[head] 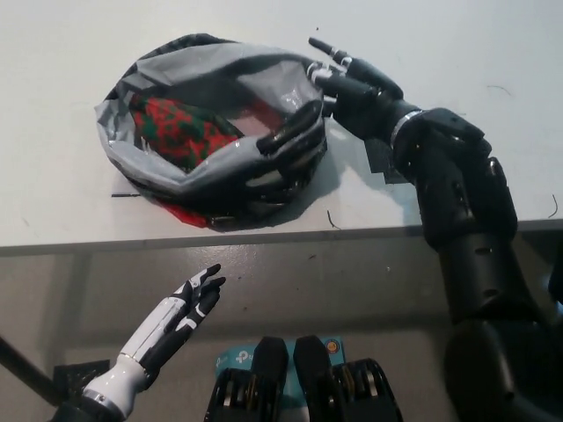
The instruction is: The robot uses its right hand to pick up a bag of coffee beans and puts it in the black plastic bag, then the robot grabs the top of the bag and lifts it.
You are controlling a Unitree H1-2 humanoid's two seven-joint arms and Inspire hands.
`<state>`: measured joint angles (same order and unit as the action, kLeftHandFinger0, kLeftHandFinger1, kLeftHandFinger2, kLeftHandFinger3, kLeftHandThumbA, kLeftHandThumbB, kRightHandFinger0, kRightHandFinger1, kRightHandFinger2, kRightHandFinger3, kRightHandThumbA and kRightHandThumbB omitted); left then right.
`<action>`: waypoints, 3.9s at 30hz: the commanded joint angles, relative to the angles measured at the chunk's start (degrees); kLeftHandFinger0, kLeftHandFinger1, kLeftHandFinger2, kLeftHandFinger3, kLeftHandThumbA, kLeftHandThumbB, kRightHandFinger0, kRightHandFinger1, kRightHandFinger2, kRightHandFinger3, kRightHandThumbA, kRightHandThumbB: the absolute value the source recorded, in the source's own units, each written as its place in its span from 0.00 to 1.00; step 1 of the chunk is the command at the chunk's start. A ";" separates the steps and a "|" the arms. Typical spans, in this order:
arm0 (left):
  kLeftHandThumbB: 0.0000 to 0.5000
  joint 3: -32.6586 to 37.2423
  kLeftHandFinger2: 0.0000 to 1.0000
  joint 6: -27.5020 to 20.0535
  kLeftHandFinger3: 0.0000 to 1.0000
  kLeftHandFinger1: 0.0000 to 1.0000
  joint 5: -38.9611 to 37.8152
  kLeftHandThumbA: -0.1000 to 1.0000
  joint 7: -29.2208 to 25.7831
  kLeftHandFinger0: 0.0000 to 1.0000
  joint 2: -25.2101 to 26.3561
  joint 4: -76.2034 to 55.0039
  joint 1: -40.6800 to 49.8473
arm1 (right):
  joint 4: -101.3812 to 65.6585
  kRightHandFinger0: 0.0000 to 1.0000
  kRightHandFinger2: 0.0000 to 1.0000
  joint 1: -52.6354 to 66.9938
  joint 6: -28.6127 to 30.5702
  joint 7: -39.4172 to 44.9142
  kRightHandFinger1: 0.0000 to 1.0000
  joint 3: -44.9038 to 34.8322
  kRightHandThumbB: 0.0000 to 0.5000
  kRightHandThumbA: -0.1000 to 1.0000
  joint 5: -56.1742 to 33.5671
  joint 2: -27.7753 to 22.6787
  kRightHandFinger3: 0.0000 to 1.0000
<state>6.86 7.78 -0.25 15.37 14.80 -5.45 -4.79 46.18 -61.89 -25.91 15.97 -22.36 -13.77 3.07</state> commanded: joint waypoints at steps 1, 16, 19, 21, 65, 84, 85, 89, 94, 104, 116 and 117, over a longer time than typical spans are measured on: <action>0.24 -0.76 1.00 -4.43 1.00 1.00 -1.01 0.89 0.76 1.00 0.59 -2.14 -1.34 | 1.65 0.00 0.78 -34.28 -1.02 -15.30 0.31 -17.89 0.00 0.25 -39.06 7.23 1.00; 0.21 -0.28 1.00 -3.14 1.00 1.00 -0.32 0.87 0.46 1.00 0.30 -3.03 -0.27 | 11.82 0.00 0.70 -48.51 -1.02 -17.89 0.24 -19.92 0.00 0.44 -33.47 3.11 1.00; 0.20 -0.11 1.00 -3.12 1.00 1.00 -0.17 0.88 0.53 1.00 0.31 -2.95 -0.35 | 12.67 0.00 0.67 -50.07 -1.02 -17.59 0.23 -20.03 0.00 0.48 -31.72 2.76 0.95; 0.20 -0.08 1.00 -3.40 1.00 1.00 -0.44 0.87 0.71 1.00 0.24 -2.65 -0.51 | 13.41 0.00 0.65 -51.95 -1.02 -17.99 0.22 -20.47 0.00 0.50 -29.57 2.59 0.88; 0.29 0.46 1.00 -4.10 1.00 0.91 0.77 0.86 0.78 0.93 0.47 -2.43 1.14 | -13.58 1.00 1.00 -19.19 -1.02 5.53 1.00 66.20 1.00 0.91 31.48 -13.72 1.00; 0.30 0.24 1.00 -3.24 1.00 0.89 1.26 0.85 0.24 0.91 0.07 -3.38 1.64 | -8.55 1.00 1.00 -18.60 -1.02 8.40 1.00 65.20 1.00 0.85 40.06 -15.62 1.00; 0.28 0.28 1.00 -4.15 1.00 0.89 1.34 0.85 0.36 0.91 0.20 -2.87 1.42 | -7.67 1.00 1.00 -18.77 -1.02 8.35 1.00 64.48 1.00 0.85 40.14 -15.70 1.00; 0.28 0.54 1.00 -4.88 1.00 0.89 1.70 0.86 0.53 0.92 0.34 -2.36 1.04 | -6.70 1.00 1.00 -18.58 -1.02 8.74 1.00 63.44 1.00 0.85 40.71 -15.68 1.00; 0.31 0.64 1.00 -4.46 1.00 0.89 2.11 0.87 0.36 0.92 0.24 -2.54 1.11 | -6.33 1.00 1.00 -17.49 -1.02 8.84 1.00 63.19 1.00 0.85 41.70 -15.31 1.00; 0.27 0.50 1.00 -4.39 1.00 0.89 2.27 0.85 0.47 0.92 0.32 -2.87 0.67 | -1.64 1.00 1.00 -16.64 -0.79 10.23 1.00 62.12 1.00 0.84 41.46 -13.64 1.00; 0.31 0.71 1.00 -4.00 1.00 0.88 2.68 0.84 0.80 0.89 0.56 -3.03 0.15 | 2.84 1.00 1.00 -15.13 0.45 12.47 1.00 61.01 1.00 0.83 41.20 -11.10 1.00; 0.31 0.71 1.00 -4.02 1.00 0.88 2.67 0.84 0.82 0.89 0.58 -3.03 0.15 | 3.14 1.00 1.00 -15.10 0.50 12.70 1.00 61.17 1.00 0.84 41.37 -10.97 1.00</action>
<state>7.39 5.29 2.00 15.41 14.27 -6.72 -3.72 48.56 -75.12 -26.34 27.00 39.48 26.63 -8.81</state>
